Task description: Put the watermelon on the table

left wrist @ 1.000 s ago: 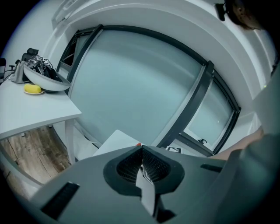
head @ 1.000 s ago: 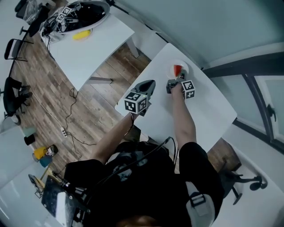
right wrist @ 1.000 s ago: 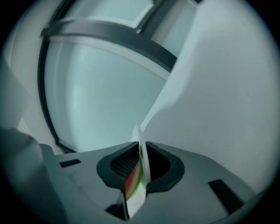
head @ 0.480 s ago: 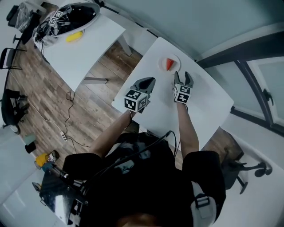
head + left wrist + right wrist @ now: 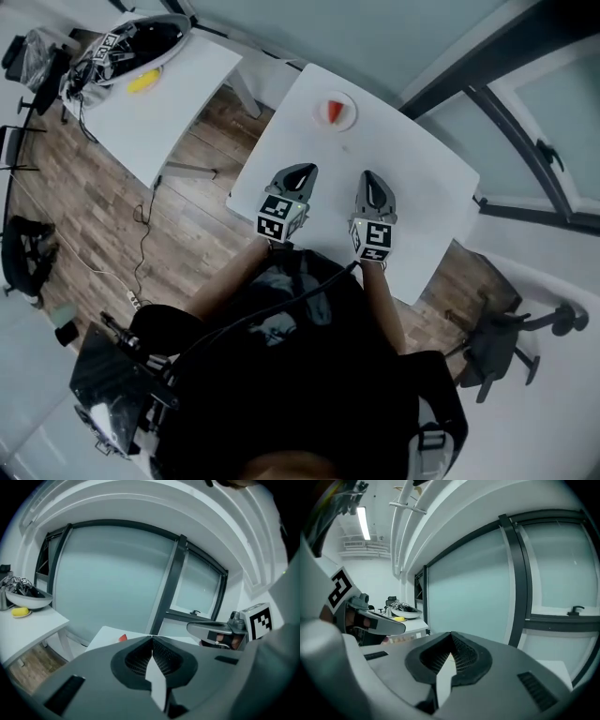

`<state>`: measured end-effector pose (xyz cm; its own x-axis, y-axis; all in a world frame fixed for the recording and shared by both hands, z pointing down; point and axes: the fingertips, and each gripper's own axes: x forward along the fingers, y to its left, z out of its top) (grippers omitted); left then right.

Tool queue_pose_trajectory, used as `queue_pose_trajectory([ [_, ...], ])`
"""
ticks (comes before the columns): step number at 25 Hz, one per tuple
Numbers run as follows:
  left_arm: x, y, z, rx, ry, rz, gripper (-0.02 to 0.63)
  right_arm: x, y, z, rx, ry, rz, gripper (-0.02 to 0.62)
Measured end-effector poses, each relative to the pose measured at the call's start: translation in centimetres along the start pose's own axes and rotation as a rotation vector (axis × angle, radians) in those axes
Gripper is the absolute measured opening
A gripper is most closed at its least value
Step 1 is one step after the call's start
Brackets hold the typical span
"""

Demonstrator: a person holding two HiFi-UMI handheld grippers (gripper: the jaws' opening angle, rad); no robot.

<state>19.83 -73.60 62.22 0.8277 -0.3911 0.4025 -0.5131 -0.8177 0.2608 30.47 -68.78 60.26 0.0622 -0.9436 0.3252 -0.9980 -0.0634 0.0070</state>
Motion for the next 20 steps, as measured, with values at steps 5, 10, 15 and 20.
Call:
queue_pose_trajectory([
  [5, -0.4, -2.0, 1.7, 0.111, -0.033, -0.027, 0.005, -2.0, 0.5, -0.2, 0.036, -0.014, 0.020, 0.011],
  [10, -1.2, -2.2, 2.2, 0.158, -0.045, 0.017, 0.006, -2.3, 1.3, 0.7, 0.024, -0.041, 0.045, 0.011],
  [15, -1.8, -1.8, 1.9, 0.148, -0.039, 0.027, 0.005, -2.4, 1.7, 1.2, 0.024, -0.051, 0.060, 0.011],
  [20, -2.2, -1.1, 1.4, 0.122, -0.031, 0.042, 0.005, -2.6, 2.4, 1.1, -0.010, -0.049, 0.071, 0.011],
])
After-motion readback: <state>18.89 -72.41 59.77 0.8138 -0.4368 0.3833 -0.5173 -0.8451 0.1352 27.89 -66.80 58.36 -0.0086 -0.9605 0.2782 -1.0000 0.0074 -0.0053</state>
